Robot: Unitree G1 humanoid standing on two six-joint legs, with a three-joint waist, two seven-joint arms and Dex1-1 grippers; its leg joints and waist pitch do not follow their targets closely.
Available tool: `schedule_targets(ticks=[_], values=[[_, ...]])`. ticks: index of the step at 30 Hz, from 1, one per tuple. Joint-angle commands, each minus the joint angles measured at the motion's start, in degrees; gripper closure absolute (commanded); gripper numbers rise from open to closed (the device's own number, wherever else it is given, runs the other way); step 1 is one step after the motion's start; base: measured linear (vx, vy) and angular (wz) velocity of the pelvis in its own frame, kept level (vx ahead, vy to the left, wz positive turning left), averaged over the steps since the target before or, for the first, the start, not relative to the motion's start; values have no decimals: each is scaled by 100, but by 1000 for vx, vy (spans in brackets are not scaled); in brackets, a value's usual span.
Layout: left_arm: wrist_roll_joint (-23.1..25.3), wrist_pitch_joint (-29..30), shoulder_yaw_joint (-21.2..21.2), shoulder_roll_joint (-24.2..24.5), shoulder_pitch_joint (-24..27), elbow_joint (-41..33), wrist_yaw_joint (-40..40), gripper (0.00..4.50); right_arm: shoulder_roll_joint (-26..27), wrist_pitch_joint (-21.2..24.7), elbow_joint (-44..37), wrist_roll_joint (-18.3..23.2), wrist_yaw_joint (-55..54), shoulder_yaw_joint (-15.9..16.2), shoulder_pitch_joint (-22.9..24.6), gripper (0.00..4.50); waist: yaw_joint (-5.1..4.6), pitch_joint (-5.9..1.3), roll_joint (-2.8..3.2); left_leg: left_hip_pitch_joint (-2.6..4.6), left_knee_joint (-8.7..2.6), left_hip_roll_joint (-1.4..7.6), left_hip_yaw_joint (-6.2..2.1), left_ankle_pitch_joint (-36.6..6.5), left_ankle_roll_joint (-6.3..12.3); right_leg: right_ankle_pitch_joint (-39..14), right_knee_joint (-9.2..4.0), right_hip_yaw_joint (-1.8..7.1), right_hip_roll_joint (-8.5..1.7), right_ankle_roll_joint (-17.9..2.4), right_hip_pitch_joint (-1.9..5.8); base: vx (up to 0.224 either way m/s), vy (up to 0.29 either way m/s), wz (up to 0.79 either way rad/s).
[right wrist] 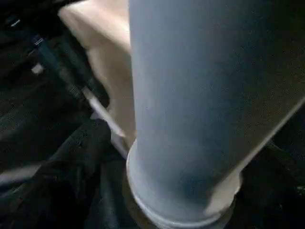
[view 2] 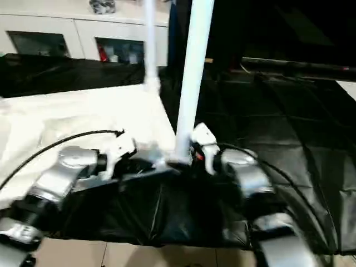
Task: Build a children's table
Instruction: Rotate leg to tighten
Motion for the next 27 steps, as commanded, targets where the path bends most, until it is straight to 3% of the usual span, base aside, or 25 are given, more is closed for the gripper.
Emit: schedule_targets(ticks=[1,5,11,21,22,26,27], values=[[-140,-66,-158,-70,-56,-161,-228,450,-7,70,-127,-20,189,121,18,45,-5,-394,52,-19,-386,-12,80,-1493,339,-1770,-443,233,-193,-1128,417,0,0,0],[-164,-41,-182,-35,-53,-200,-341,450,-42,66,-147,-56,270,164,30,69,6,-395,43,-14,-387,-16,73,-1492,292,-1953,-456,229,-195,-1056,410,0,0,0],[-206,-21,-189,34,-60,-221,-470,450,-51,187,-309,47,347,203,111,117,16,-401,43,-16,-387,-11,76,-1376,308,-1726,-430,232,-186,-1112,416,0,0,0],[-159,26,-165,53,29,-277,-342,450,46,258,-380,34,276,266,265,173,44,-389,36,-9,-400,-12,68,-1503,253,-2028,-462,227,-198,-994,404,0,0,0],[-149,35,-128,29,42,-294,-243,450,92,303,-413,46,173,244,301,175,40,-392,14,-15,-397,-15,68,-1488,258,-2024,-461,228,-196,-986,409,0,0,0],[-148,190,38,-153,18,-319,225,450,350,309,-315,62,-465,37,332,177,27,-379,22,-2,-403,-24,67,-1563,207,-2231,-486,221,-197,-909,395,0,0,0],[-61,254,77,-283,-30,-266,562,450,542,311,-202,48,-968,-106,308,178,12,-378,-28,2,-398,-22,75,-1561,201,-2340,-500,224,-197,-857,378,0,0,0]])
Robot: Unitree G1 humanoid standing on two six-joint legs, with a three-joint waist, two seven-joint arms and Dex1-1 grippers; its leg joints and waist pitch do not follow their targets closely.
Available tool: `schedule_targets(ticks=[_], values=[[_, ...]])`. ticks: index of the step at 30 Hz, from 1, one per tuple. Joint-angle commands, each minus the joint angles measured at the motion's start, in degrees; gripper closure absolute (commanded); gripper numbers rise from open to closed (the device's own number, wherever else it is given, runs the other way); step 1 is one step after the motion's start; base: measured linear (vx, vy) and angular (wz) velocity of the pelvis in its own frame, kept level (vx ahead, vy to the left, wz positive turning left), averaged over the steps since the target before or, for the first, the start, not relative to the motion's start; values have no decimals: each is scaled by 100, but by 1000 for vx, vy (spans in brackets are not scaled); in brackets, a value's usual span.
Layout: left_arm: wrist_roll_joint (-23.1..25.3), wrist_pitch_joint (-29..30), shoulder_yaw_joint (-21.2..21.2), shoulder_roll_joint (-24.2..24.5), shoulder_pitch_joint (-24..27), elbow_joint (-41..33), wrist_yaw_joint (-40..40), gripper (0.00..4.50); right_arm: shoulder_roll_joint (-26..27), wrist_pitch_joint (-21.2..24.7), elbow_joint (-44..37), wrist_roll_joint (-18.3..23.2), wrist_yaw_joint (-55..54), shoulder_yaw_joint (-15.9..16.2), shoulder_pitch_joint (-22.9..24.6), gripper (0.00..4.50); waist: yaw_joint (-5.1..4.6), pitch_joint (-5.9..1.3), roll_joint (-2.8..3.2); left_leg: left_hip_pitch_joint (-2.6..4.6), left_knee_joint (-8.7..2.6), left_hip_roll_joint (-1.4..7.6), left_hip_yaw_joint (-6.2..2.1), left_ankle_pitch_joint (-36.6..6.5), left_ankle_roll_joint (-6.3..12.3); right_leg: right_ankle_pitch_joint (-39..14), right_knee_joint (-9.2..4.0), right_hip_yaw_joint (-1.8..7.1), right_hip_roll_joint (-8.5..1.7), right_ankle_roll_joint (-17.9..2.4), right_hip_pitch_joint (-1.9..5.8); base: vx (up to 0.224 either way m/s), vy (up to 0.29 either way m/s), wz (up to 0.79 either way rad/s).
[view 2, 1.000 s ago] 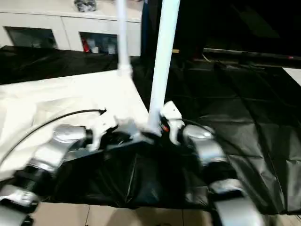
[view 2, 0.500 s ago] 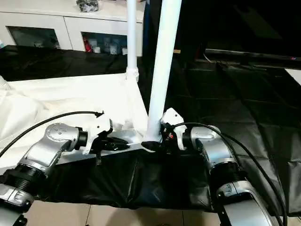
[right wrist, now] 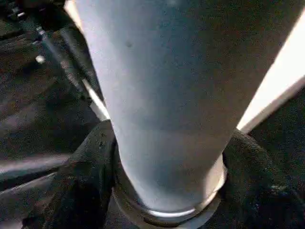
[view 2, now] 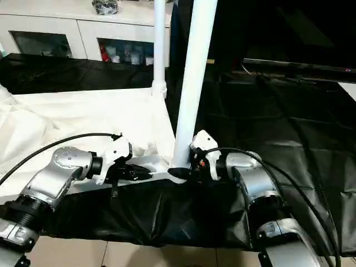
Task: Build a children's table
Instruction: Rotate leg to tighten
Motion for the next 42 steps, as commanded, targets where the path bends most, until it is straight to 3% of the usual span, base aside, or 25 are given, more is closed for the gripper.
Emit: schedule_targets(ticks=[1,4,6,7,9,14,17,19,23,26,28,32,33,35,36,40,41,42], values=[[70,98,71,-385,-155,-135,654,450,441,51,145,15,-826,-85,29,178,-25,-361,15,-19,-407,-25,68,-1554,143,-2472,-509,223,-203,-817,359,0,0,0],[233,237,96,-801,-301,45,1390,450,944,158,405,100,-1848,-405,-98,178,-51,-370,19,-4,-396,-52,56,-1579,95,-2793,-563,194,-202,-612,350,0,0,0],[243,250,94,-851,-319,69,1457,450,1000,162,441,107,-1957,-436,-120,178,-78,-369,10,-15,-397,-56,56,-1596,104,-2825,-569,190,-193,-578,345,0,0,0],[333,307,64,-1172,-464,270,1900,450,1347,129,740,128,-2718,-630,-311,178,-98,-355,19,-27,-397,-64,64,-1638,134,-2855,-586,193,-188,-556,317,0,0,0],[468,343,27,-1507,-654,530,2426,450,1693,-72,1086,69,-3364,-705,-550,178,-110,-378,35,-6,-391,-75,54,-1641,78,-2915,-600,176,-192,-526,316,0,0,0],[582,283,23,-1716,-757,649,2663,450,1936,-454,1317,-189,-3527,-564,-772,178,-88,-431,63,-52,-389,-59,62,-1372,198,-1890,-485,203,-185,-823,379,0,0,0],[529,188,33,-1598,-699,529,2468,450,1851,-452,1236,-76,-3215,-641,-791,108,-77,-423,66,-64,-387,-63,79,-1257,303,-1572,-454,210,-180,-1002,405,0,0,0],[504,105,40,-1501,-666,498,2336,450,1786,-431,1235,-17,-3090,-699,-805,96,-76,-415,94,-55,-393,-53,76,-1318,327,-1655,-464,209,-188,-1016,401,0,0,0],[461,-179,44,-1240,-552,444,1933,450,1425,-675,1251,-200,-2803,-531,-764,59,-88,-403,93,-57,-396,-56,70,-1452,307,-1929,-499,201,-196,-967,404,0,0,0],[350,-264,24,-1035,-407,281,1538,450,1092,-795,1182,-425,-2546,-372,-660,59,-107,-401,101,-49,-395,-41,71,-1496,286,-1955,-497,208,-201,-982,395,0,0,0],[316,-284,2,-962,-355,228,1383,450,980,-831,1149,-433,-2387,-361,-627,59,-99,-401,75,-52,-392,-41,75,-1459,306,-1903,-481,213,-202,-1026,398,0,0,0],[200,-271,-26,-720,-234,16,936,450,602,-867,948,-465,-1687,-219,-512,59,-69,-401,77,-54,-392,-19,79,-1345,374,-1675,-445,229,-208,-1111,403,0,0,0],[150,-280,-34,-652,-204,-45,780,450,513,-869,909,-454,-1467,-182,-492,59,-70,-405,48,-46,-389,-20,89,-1361,400,-1652,-448,225,-195,-1131,401,0,0,0],[68,-297,-72,-504,-140,-157,481,450,355,-832,830,-355,-1032,-121,-463,59,-64,-397,60,-52,-388,-22,88,-1336,421,-1668,-441,232,-204,-1144,401,0,0,0],[37,-308,-93,-436,-113,-201,349,450,291,-801,789,-293,-840,-104,-454,59,-69,-399,23,-54,-388,-20,89,-1352,436,-1693,-442,228,-203,-1141,408,0,0,0],[-27,-283,-106,-255,-41,-312,57,450,129,-687,664,-150,-319,-56,-433,59,-63,-389,41,-51,-390,-10,86,-1333,437,-1788,-442,233,-210,-1127,402,0,0,0],[-21,-312,-134,-133,-5,-335,-122,450,39,-593,553,-85,-40,-10,-398,59,-72,-391,-4,-55,-385,-14,94,-1324,444,-1807,-446,233,-201,-1111,403,0,0,0],[-19,-318,-139,-109,3,-338,-156,450,20,-570,524,-69,20,0,-388,59,-52,-390,13,-50,-388,-16,84,-1311,451,-1830,-438,229,-203,-1096,411,0,0,0]])
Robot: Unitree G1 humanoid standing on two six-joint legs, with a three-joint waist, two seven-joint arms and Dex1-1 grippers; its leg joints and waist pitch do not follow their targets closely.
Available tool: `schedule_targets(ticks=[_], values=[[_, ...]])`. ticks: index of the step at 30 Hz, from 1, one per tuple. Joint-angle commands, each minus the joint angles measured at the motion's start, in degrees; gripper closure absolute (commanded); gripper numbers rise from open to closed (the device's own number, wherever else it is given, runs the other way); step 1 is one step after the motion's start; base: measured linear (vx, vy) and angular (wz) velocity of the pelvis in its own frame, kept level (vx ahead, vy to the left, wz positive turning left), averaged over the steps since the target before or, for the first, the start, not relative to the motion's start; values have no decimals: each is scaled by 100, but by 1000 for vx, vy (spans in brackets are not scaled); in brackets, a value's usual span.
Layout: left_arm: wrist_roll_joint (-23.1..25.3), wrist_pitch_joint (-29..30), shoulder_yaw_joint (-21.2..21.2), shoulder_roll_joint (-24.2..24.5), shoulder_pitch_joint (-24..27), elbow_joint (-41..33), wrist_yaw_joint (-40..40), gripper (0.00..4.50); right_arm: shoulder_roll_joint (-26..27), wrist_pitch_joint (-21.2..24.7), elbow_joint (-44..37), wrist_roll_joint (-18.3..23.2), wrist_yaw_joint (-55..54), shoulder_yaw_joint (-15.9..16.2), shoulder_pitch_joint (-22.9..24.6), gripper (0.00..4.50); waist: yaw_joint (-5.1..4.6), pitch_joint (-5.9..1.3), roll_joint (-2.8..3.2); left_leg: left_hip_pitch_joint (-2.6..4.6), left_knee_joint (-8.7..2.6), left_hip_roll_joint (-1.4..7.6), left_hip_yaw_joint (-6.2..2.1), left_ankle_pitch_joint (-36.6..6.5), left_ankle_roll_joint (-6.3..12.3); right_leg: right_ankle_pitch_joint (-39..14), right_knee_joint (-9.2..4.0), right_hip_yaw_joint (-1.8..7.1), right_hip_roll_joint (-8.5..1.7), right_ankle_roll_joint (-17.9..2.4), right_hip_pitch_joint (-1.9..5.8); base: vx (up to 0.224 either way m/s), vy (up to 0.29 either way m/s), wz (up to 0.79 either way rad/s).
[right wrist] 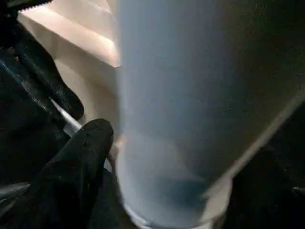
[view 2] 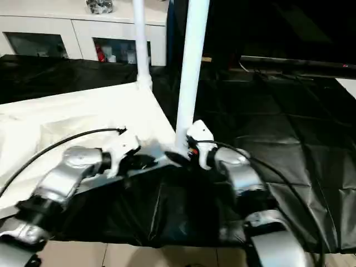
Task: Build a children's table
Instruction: Rotate leg to tighten
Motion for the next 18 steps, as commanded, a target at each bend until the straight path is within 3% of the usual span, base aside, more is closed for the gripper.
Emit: schedule_targets(ticks=[1,9,12,13,18], values=[[-106,-178,-166,1,6,-261,-378,450,-56,126,-243,101,286,89,37,59,11,-397,-21,-32,-376,-6,84,-1294,440,-1848,-424,240,-205,-1067,415,0,0,0],[-243,-59,-213,148,24,-324,-712,450,-225,209,-438,193,870,210,169,130,63,-401,-22,-9,-374,1,89,-1303,362,-1742,-412,247,-206,-1121,406,0,0,0],[-270,20,-275,167,20,-324,-844,450,-238,227,-463,218,1025,267,199,138,86,-402,-23,-11,-372,0,90,-1271,352,-1718,-409,248,-207,-1122,413,0,0,0],[-254,7,-294,175,13,-309,-863,450,-231,256,-491,224,1058,282,217,164,86,-402,-25,-15,-372,0,87,-1268,342,-1716,-401,247,-209,-1123,416,0,0,0],[-210,-49,-226,87,-35,-245,-651,450,-139,320,-493,214,902,263,265,178,92,-406,-36,-12,-369,-6,86,-1243,324,-1745,-406,244,-207,-1093,419,0,0,0]])
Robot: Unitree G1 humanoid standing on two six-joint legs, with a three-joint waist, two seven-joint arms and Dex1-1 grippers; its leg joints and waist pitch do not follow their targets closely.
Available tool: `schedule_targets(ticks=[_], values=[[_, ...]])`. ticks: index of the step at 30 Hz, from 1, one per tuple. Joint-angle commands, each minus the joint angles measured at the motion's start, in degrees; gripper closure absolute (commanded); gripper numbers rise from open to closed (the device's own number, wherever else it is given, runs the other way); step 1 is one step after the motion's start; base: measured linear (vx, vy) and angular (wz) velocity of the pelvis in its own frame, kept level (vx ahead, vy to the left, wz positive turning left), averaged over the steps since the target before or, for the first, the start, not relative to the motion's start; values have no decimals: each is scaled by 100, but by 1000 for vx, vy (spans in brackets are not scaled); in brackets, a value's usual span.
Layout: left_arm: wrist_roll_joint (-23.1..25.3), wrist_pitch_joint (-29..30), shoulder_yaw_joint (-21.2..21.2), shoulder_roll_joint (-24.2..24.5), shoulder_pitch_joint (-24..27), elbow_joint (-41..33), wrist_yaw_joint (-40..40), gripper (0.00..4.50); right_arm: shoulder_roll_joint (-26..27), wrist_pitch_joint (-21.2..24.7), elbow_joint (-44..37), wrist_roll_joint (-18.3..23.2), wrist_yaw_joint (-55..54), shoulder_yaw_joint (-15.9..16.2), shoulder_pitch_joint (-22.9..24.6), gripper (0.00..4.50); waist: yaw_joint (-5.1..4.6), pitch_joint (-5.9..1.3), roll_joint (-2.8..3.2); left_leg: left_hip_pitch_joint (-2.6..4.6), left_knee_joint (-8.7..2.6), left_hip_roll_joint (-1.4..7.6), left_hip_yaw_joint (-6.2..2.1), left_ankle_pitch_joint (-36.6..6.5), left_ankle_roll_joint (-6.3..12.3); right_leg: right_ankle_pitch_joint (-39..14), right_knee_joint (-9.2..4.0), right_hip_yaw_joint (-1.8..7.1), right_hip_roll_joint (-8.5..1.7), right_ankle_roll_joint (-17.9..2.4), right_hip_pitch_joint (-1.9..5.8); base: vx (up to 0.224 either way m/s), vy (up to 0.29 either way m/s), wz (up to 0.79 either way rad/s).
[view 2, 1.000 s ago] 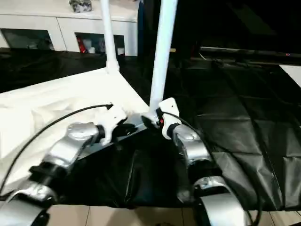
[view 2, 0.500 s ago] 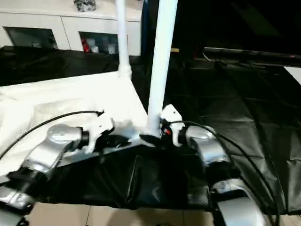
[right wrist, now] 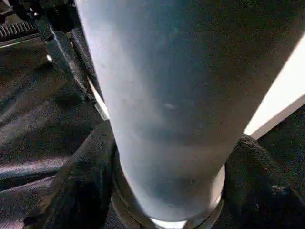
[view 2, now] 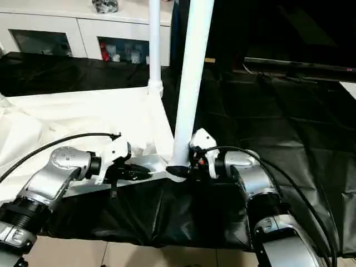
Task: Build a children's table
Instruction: Rotate leg to tighten
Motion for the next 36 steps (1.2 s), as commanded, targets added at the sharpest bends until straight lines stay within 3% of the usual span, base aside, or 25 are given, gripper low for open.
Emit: schedule_targets(ticks=[1,6,9,14,15,16,18,20,23,25,28,36], values=[[-9,-98,-94,-234,-117,-105,130,450,158,71,-22,-5,-257,54,28,178,-2,-404,6,-16,-379,-8,86,-1253,323,-1780,-413,243,-207,-1082,411,0,0,0],[242,-65,85,-716,-442,287,1228,450,688,119,648,-176,-2137,-368,-207,180,-56,-383,-18,6,-382,-49,75,-1431,106,-2526,-497,219,-207,-779,376,0,0,0],[417,31,138,-1102,-687,608,2039,450,1140,295,1018,-45,-3302,-714,-374,180,-58,-379,33,15,-385,-64,61,-1521,80,-2782,-545,204,-209,-624,354,0,0,0],[500,204,269,-1603,-875,810,2993,450,1655,355,1193,33,-4054,-844,-539,180,-47,-425,24,7,-371,-55,69,-1381,101,-2297,-491,211,-198,-730,364,0,0,0],[532,190,272,-1665,-881,826,3077,450,1732,330,1199,16,-4128,-841,-567,180,-24,-430,87,4,-377,-53,65,-1319,132,-2013,-462,220,-195,-817,373,0,0,0],[532,190,272,-1665,-881,826,3077,450,1732,330,1199,16,-4128,-841,-567,180,-33,-433,50,-25,-378,-49,70,-1273,160,-1755,-440,221,-181,-879,390,0,0,0],[614,93,209,-1766,-857,842,3097,450,1941,62,1217,26,-4134,-845,-644,180,-20,-448,60,-18,-370,-49,80,-1196,204,-1512,-415,227,-190,-988,396,0,0,0],[630,-66,95,-1672,-795,775,2855,450,1980,-71,1113,55,-3908,-815,-617,124,-22,-437,71,-22,-374,-51,86,-1221,246,-1463,-422,226,-187,-1052,405,0,0,0],[640,-249,-26,-1463,-709,668,2517,450,1859,-50,913,38,-3651,-719,-514,110,-31,-425,64,-28,-380,-49,81,-1337,280,-1657,-441,224,-197,-1000,414,0,0,0],[627,-300,-62,-1357,-659,596,2362,450,1759,-88,822,-17,-3563,-643,-457,68,-44,-418,56,-31,-387,-48,78,-1389,257,-1805,-450,225,-199,-954,409,0,0,0],[600,-468,-157,-1066,-534,450,1890,450,1504,-33,524,16,-3164,-568,-273,49,-63,-405,63,-28,-401,-37,68,-1500,256,-1959,-469,225,-202,-899,407,0,0,0],[439,-581,-317,-534,-352,174,883,450,786,12,84,106,-1558,-263,-20,49,-39,-413,76,-4,-390,-8,81,-1399,308,-1566,-416,250,-205,-1138,398,0,0,0]])
